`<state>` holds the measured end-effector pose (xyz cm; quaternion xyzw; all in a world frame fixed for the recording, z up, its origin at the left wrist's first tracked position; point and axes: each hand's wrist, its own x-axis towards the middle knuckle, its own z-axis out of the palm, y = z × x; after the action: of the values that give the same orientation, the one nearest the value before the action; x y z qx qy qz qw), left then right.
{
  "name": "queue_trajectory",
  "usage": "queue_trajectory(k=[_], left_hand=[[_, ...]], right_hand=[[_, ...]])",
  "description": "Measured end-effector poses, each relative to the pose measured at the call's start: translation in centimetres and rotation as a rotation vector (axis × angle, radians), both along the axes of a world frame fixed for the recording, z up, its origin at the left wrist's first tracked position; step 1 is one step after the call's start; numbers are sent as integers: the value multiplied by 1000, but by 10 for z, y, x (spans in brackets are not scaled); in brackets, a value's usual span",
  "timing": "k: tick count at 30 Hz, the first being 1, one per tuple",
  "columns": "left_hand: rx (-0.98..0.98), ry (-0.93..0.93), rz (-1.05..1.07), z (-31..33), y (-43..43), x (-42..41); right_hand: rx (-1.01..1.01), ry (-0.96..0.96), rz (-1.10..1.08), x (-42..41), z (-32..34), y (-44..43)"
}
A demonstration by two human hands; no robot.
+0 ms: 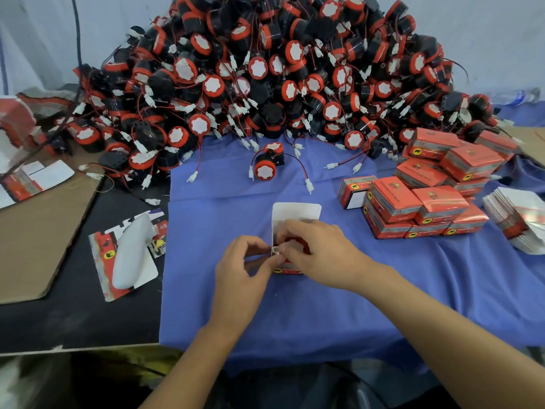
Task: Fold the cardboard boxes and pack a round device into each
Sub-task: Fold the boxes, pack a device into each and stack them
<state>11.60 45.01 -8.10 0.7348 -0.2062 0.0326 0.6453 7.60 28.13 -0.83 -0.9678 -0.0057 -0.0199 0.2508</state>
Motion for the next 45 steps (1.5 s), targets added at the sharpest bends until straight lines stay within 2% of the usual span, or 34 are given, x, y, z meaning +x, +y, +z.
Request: queue_trajectory(k=[12,17,20,22,27,29,31,34,36,39,43,45], left_hand=[[-50,16,-85,-5,2,3],[-21,-6,-98,0,2,4],[16,-49,-78,2,2,4],[36,-46,-68,0,1,5],[61,-71,-64,0,-1,2],[79,-79,-60,0,-2,2],[90,-55,-66,-1,-5,3],[69,32,-81,0,-8,6],[74,132,-100,0,-10,11],[27,278,-162,5,-11,14],[31,237,-305,10,-9,20],[72,207,-300,9,-9,22]], right_hand=[[-41,-17,-121,4,-4,10],[-284,30,-10,1,-3,12],[-300,38,42,-5,-5,8],[-216,-44,35,-9,-12,7],[496,-436,-305,-26,-32,3],[719,-517,-417,-31,-37,-1],[897,-452,-508,-30,-41,-8],[1077,-267,-453,-28,-44,-16],[1078,-215,-368,-27,-47,-20],[934,-203,-336,-24,-53,-17],[865,-260,-358,-23,-58,-13],[783,-245,-338,-27,-61,-17]])
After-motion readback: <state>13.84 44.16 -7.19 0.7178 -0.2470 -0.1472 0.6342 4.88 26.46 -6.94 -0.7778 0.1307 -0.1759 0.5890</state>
